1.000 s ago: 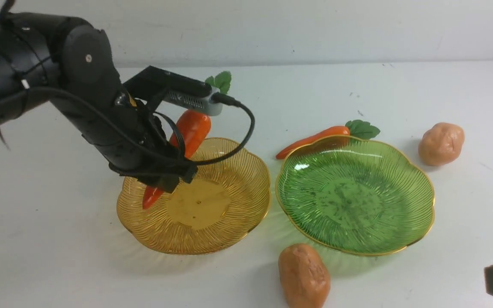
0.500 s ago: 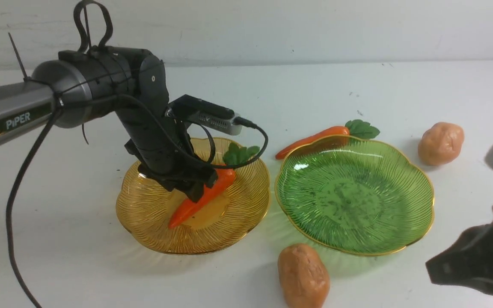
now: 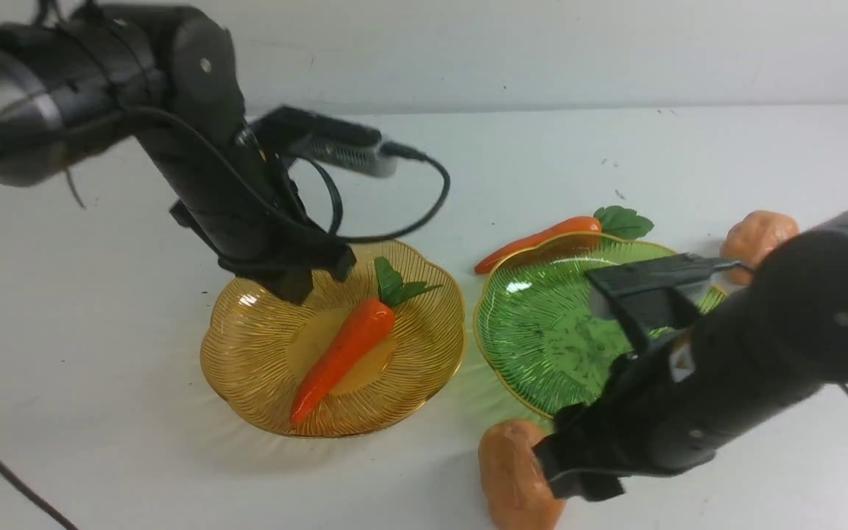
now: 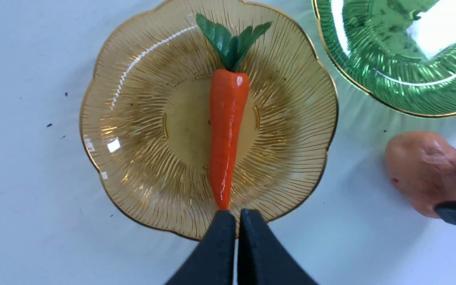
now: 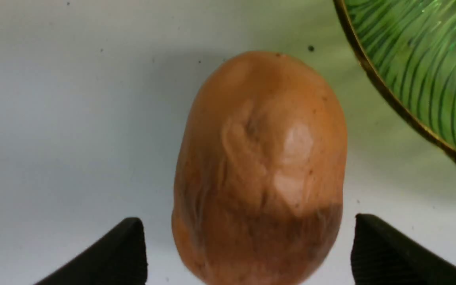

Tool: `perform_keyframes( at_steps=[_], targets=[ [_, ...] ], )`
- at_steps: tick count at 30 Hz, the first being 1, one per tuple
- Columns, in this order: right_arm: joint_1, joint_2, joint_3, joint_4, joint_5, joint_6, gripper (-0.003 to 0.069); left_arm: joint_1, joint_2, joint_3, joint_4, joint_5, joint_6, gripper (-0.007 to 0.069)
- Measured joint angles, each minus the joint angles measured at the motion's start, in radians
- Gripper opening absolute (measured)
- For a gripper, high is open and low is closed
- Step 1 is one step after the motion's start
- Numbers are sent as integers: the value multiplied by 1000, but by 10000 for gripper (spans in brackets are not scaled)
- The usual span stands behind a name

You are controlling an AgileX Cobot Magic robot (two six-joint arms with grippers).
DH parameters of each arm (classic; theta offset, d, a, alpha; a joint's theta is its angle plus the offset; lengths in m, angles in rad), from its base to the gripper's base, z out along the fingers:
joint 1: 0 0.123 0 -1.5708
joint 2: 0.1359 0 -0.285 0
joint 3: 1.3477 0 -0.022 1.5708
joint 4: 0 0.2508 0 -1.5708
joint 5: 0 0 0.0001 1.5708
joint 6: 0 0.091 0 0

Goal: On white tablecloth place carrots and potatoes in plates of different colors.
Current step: 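Put the potato onto the plate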

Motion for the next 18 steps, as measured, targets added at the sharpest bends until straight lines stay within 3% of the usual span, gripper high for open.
perform_keyframes(
  at_steps=[5, 9, 15, 18],
  targets=[
    [0, 98, -4, -1, -87, 24, 638, 0, -125, 0, 0, 54, 0, -3],
    [1, 118, -4, 9, -89, 24, 544, 0, -183, 0, 1, 60, 0, -3],
    [20, -42, -4, 21, 58, -2, 542, 0, -188, 0, 0, 82, 2, -3],
    [19, -178, -4, -35, 106, 20, 542, 0, -202, 10, -2, 82, 9, -3]
  ],
)
